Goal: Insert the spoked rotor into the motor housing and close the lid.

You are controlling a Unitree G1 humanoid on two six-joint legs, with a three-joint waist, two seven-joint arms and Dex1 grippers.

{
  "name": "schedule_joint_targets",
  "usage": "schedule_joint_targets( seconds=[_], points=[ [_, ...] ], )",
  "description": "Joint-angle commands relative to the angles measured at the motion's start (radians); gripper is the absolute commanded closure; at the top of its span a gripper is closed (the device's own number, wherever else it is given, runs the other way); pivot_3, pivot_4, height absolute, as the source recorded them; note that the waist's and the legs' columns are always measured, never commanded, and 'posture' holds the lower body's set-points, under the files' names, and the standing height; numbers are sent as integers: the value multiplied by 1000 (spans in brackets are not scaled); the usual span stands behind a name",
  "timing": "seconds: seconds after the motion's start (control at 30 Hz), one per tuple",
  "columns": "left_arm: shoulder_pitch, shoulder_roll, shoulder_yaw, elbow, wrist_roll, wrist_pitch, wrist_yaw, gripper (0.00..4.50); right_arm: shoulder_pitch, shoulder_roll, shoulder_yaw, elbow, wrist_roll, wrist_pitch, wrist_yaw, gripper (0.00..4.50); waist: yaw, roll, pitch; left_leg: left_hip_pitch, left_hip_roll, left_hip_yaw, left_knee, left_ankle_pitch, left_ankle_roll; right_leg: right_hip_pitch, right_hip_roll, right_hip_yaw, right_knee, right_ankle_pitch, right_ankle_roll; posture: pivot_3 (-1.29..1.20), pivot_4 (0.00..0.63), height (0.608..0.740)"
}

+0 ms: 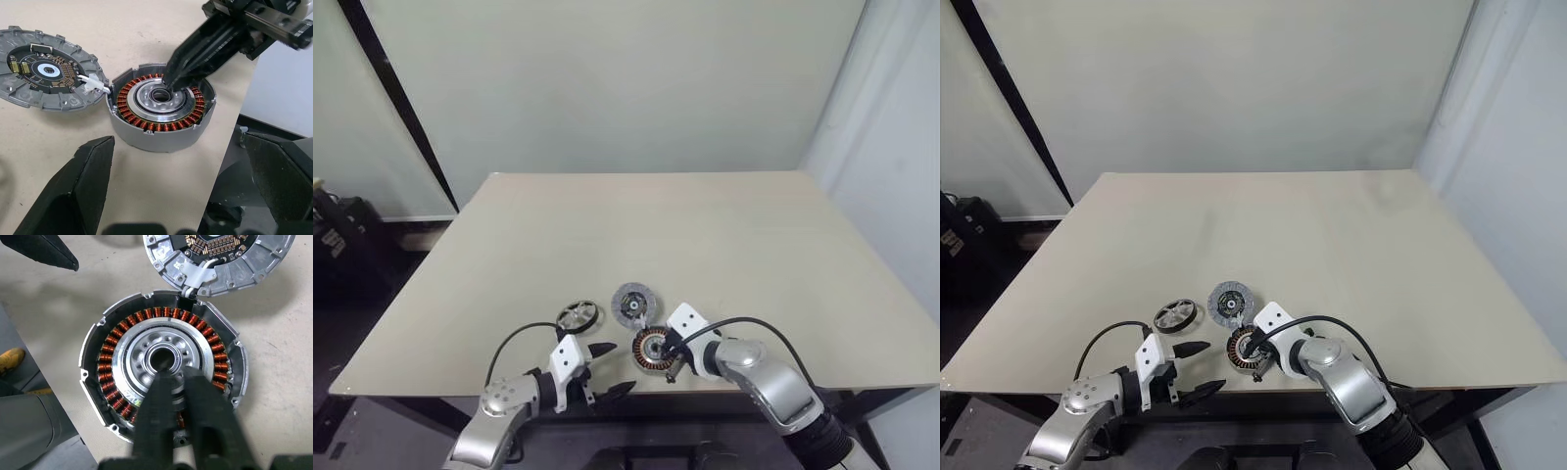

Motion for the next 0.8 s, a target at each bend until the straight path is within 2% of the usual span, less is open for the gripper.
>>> schedule_joint_targets(
  seconds=[0.03,0.4,0.73,0.8],
  points=[
    [-11,0,-1,-9,0,-20,-7,0,-16,-1,-8,-32,7,-8,-1,4481,0,0,0,0,0,0,0,0,0,0,0,0,0,0,0,0,0,740],
    [-12,0,0,-5,1,-23,-8,0,-14,33,-35,-57,44,-54,6,4481,0,0,0,0,0,0,0,0,0,0,0,0,0,0,0,0,0,740],
    [8,-28,48,-16,-46,20,36,0,9,-16,50,22,-17,-124,3,4481,0,0,0,0,0,0,-1,0,0,0,0,0,0,0,0,0,0,740],
    [14,-32,60,-22,-57,30,46,0,10,-9,30,18,0,-133,6,4109,0,0,0,0,0,0,-1,0,0,0,0,0,0,0,0,0,0,740]
  ],
)
